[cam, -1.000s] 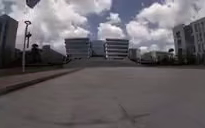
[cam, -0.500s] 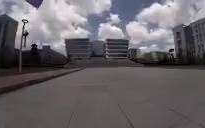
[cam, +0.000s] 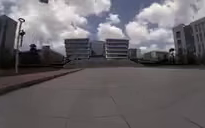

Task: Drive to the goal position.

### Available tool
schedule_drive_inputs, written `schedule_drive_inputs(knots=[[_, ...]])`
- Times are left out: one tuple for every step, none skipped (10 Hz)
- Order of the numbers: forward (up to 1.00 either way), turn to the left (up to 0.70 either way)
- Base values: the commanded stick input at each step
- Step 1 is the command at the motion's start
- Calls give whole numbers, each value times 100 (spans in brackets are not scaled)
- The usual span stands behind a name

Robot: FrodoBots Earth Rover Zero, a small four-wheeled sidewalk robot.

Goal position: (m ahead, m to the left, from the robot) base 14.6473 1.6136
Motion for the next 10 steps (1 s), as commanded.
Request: schedule_drive_inputs(knots=[[70,0],[70,0],[70,0],[70,0],[70,0],[70,0],[70,0],[70,0],[70,0],[70,0]])
